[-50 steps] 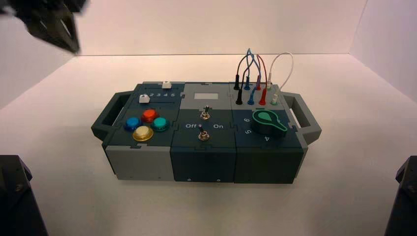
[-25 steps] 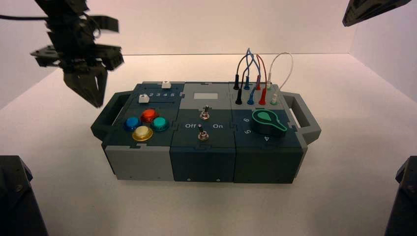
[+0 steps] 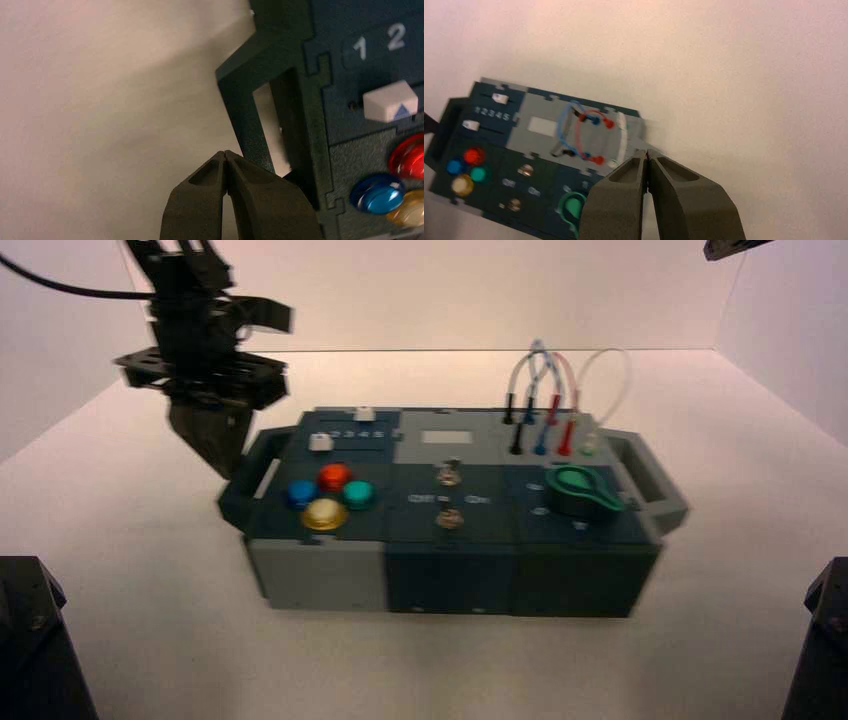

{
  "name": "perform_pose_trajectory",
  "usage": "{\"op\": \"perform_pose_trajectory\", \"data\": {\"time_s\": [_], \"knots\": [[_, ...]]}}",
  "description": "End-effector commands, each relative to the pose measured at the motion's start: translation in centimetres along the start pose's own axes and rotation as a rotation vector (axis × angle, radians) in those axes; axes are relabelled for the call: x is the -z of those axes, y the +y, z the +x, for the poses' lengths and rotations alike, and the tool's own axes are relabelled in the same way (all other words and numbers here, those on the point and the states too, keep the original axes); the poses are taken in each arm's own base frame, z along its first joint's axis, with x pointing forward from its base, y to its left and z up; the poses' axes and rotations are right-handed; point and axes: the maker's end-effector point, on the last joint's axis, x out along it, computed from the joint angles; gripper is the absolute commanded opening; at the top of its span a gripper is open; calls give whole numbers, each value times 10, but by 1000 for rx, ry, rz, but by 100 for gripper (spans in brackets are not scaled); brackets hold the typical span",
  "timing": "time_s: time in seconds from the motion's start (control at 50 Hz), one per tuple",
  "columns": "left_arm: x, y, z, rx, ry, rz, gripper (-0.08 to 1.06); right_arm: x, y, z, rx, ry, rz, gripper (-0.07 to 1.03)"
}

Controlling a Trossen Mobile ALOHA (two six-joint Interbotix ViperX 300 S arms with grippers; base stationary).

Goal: Move the box to the right.

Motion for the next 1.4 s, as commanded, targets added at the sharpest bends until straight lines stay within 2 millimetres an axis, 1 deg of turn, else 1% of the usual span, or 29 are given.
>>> {"op": "perform_pose_trajectory", "data": {"time_s": [0.02, 0.08, 0.2, 0.36, 0.44, 0.52, 0.64, 0.76, 0.86, 0.9, 1.04, 1.18, 1.28, 1.32, 1.4], "knots": [[-13, -22, -10, 13, -46, 60, -3, -9, 2, -5, -6, -29, 3, -2], [-15, -31, -12, 20, -49, 82, -3, -8, 2, -5, -6, -27, 3, -2], [-25, -53, -20, 45, -79, 119, -3, -10, 3, -6, -8, -27, 7, -2], [-31, -66, -26, 56, -94, 148, -3, -8, 3, -5, -8, -19, 11, -2], [-37, -87, -29, 66, -90, 198, -3, -9, 3, -6, -8, -21, 11, -2], [-36, -109, -28, 81, -76, 247, -3, -7, 3, -6, -9, -12, 15, -2], [-34, -121, -26, 80, -64, 294, -3, -4, 2, -5, -7, -1, 17, -2], [-34, -124, -24, 79, -60, 301, -3, -7, 3, -6, -9, -5, 17, -2], [-36, -120, -26, 72, -65, 301, -3, -8, 3, -8, -9, -8, 18, -2], [-37, -115, -30, 70, -79, 295, -3, -7, 3, -8, -8, 1, 16, -2], [-41, -90, -48, 69, -135, 242, -3, -3, 3, -9, -8, 21, 19, -2], [-38, -56, -72, 71, -221, 150, -3, -1, 3, -8, -6, 28, 14, -2], [-35, -38, -90, 65, -298, 104, -3, 6, 2, -4, -7, 47, 20, -2], [-35, -30, -101, 64, -350, 79, -3, 9, 2, -3, -6, 53, 21, -2], [-34, -24, -117, 63, -423, 58, -3, 12, 1, -2, -5, 60, 21, -2]]}}
